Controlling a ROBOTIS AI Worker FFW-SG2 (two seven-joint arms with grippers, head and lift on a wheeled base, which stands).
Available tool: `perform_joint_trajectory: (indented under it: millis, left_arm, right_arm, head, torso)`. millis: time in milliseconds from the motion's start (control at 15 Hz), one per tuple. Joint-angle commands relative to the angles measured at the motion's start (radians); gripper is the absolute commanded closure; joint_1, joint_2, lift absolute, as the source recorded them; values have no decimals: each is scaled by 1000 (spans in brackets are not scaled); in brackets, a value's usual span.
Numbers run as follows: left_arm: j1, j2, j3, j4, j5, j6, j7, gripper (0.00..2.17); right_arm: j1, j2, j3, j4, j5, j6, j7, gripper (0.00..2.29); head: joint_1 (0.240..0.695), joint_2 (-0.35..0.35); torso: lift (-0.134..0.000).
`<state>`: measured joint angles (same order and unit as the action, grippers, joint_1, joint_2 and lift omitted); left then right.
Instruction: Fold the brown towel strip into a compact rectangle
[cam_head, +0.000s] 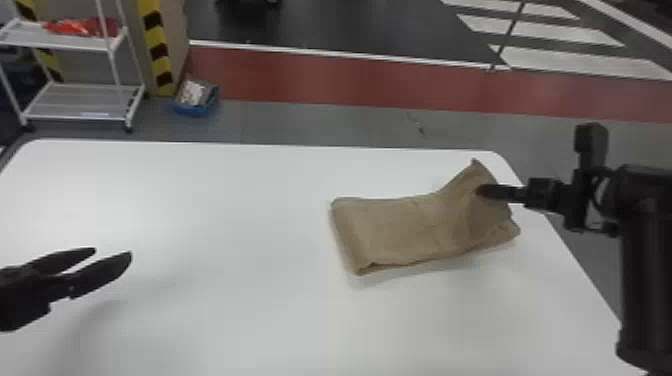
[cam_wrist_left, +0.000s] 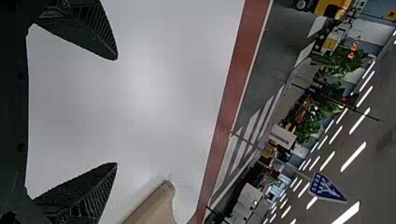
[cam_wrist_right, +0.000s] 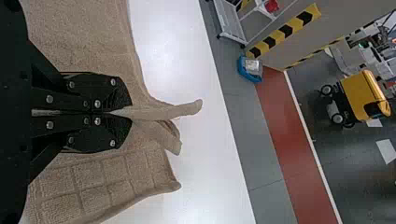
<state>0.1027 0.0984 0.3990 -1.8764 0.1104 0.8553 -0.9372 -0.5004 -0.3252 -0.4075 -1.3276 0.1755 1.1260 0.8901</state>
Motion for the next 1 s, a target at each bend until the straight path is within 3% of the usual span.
perform_joint_trajectory:
  millis: [0,133,267,667,933]
  left_arm:
    - [3,1,8,3,0,0,0,73]
    - [3,1,4,16,0,-15,-2,73]
    - [0,0,-15,20,-1,-15,0,73]
    - [2,1,-22,16,-9,-12,-3,73]
    - [6,0,-23,11,-9,-12,-5,73]
  right_arm:
    - [-20,-15,-22,-45,-22,76,7,1480]
    - [-4,-29,-17,-2,16,30,0,1372]
    - [-3,-28,-14,73,30,-13,-14,-2]
    - [2,-51,-28,71,30,-7,-34,66]
    - [14,-87,-27,68,32,12,-33,76]
  head:
    - [695,-175]
    - [695,-174]
    - [695,-193]
    - [695,-228]
    - [695,-240]
  torso:
    - [-120]
    - [-120]
    - [-120]
    - [-120]
    - [-120]
